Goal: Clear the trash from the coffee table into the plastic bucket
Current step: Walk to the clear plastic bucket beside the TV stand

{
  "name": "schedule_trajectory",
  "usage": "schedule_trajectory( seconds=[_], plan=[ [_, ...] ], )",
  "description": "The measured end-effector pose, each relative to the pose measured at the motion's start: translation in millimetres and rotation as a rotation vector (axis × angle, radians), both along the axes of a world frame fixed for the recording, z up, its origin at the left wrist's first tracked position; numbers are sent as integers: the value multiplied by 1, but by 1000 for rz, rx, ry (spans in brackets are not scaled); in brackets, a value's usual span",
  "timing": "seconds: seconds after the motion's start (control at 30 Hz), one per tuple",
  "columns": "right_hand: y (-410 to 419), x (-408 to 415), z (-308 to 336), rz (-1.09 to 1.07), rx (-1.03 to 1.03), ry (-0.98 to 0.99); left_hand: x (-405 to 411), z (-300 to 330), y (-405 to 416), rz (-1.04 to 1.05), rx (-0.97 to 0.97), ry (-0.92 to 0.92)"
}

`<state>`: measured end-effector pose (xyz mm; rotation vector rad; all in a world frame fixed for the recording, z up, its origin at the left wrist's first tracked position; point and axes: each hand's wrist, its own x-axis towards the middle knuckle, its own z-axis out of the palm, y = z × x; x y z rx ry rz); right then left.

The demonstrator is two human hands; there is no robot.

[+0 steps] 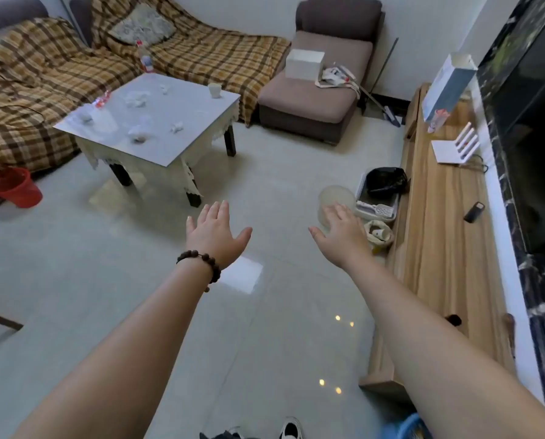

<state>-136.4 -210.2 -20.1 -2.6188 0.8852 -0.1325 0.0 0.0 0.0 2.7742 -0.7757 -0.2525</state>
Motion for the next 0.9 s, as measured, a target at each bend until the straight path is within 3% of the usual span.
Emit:
schedule_trajectory(
  seconds=[0.47,0.9],
  plan=[
    [-99,-36,-57,-93,69,83,-6,-54,-109,-94,71,54],
    [-286,107,-98,-218,113,125,157,-98,-321,-239,118,158]
  ],
)
